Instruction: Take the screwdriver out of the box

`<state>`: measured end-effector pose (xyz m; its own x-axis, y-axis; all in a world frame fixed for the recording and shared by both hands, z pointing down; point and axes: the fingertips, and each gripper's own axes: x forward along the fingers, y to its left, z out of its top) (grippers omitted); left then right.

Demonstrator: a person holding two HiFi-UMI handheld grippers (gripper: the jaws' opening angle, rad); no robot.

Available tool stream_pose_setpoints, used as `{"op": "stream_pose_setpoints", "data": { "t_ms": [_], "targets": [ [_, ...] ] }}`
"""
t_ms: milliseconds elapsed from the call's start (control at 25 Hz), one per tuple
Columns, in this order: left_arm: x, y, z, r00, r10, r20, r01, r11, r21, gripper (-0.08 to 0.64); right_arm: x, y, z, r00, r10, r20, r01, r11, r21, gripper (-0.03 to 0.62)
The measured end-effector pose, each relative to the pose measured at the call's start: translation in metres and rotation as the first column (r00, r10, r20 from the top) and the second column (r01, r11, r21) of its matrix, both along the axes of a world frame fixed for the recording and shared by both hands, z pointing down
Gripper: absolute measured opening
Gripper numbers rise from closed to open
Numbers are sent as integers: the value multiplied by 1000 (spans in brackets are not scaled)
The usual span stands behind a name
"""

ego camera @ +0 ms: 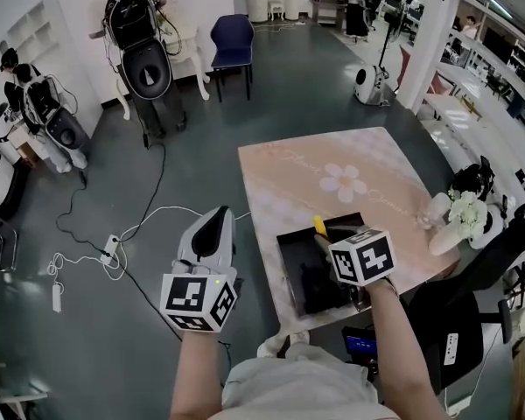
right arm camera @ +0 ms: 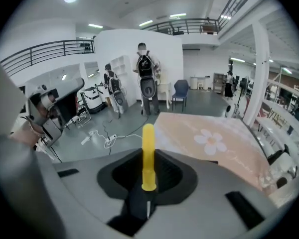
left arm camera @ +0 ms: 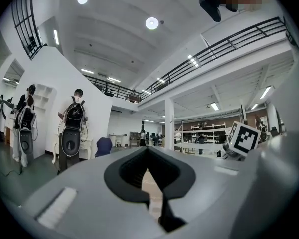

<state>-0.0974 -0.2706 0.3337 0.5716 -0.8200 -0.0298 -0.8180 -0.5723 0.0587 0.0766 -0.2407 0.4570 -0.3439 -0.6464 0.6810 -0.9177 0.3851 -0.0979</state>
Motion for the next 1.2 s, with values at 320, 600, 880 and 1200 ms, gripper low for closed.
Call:
{"op": "stream_pose_setpoints", "data": {
  "t_ms": [320, 600, 880, 1200],
  "targets": [
    [18, -1, -25, 999, 52, -16, -51, 997, 62, 5, 16, 12, -57, 999, 52, 12, -53, 970, 238, 81],
    [27, 3, -49, 996, 84, -22, -81, 989, 125, 5, 33, 32, -118, 991, 134, 14, -125, 873, 472, 81],
    [31, 7, -65, 994, 102, -27, -96, 982, 163, 5, 44, 55, -160, 978, 207, 18, -177, 781, 598, 81],
    [38, 22, -86, 993, 117, 5, -115, 967, 228, 5, 43, 81, -204, 969, 245, 7, -177, 679, 712, 81]
  ]
}}
